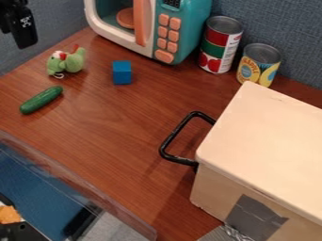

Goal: Open the drawer

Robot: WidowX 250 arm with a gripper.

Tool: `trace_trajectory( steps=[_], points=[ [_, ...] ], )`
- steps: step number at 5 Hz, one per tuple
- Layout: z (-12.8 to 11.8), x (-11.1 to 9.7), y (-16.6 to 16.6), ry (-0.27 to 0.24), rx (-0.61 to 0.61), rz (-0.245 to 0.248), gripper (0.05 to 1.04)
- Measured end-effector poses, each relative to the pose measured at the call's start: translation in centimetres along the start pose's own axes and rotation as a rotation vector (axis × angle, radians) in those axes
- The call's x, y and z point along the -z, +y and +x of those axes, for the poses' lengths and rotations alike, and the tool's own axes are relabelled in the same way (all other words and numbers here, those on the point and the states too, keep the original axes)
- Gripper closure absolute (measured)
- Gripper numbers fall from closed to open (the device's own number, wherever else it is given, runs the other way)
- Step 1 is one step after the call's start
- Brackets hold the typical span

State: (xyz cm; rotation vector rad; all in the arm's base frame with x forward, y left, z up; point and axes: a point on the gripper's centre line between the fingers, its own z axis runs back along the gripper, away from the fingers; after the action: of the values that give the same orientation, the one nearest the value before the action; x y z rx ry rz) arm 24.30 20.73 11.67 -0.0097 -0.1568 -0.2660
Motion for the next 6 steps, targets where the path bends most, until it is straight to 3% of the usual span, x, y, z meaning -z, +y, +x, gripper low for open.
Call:
trace_trajectory(
  steps=[1, 2, 3, 4, 6],
  points=[
    [-0.2, 1.1, -0.3, 0.014, -0.01, -0.032, 0.084],
    [1.1, 3.0, -4.1, 0.028, 0.012, -0.126, 0.084],
    [1.8, 3.1, -6.6, 0.001, 0.033, -0.131, 0.084],
    [2.7, 4.3, -9.6, 0.003, 0.053, -0.165, 0.084],
    [5.0, 5.5, -13.7, -0.044, 0.006, -0.188, 0.084]
  ],
)
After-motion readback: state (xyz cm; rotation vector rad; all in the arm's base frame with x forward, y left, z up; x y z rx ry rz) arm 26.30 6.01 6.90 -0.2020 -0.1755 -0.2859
